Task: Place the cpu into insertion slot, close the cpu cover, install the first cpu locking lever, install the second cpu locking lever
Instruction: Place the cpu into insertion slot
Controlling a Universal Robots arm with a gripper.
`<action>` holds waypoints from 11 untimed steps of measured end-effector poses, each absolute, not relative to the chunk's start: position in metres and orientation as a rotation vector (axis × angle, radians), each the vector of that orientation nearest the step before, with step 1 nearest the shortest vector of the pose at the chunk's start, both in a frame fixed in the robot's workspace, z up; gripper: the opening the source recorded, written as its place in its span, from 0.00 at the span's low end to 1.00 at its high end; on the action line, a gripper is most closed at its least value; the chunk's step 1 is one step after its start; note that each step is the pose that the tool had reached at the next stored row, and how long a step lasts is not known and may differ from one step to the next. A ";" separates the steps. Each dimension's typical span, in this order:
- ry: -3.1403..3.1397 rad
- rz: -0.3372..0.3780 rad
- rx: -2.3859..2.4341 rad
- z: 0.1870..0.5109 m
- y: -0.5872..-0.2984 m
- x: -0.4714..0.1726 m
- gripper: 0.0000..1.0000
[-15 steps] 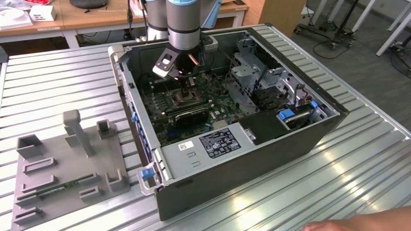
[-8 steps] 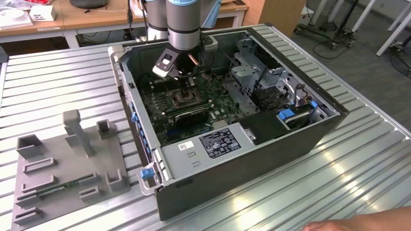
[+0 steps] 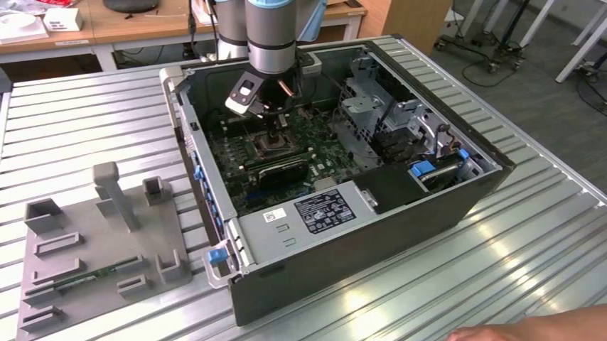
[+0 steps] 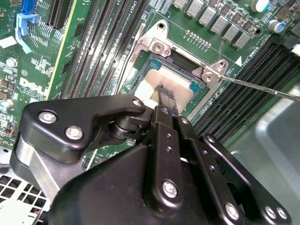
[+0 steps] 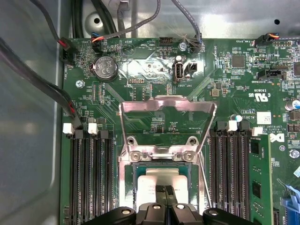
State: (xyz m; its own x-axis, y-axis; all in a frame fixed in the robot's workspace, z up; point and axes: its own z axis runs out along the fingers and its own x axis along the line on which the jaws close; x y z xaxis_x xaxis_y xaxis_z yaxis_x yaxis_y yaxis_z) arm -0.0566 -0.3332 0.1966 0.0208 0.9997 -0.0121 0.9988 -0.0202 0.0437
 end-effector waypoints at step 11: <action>2.171 0.040 2.216 0.198 -0.332 -0.056 0.10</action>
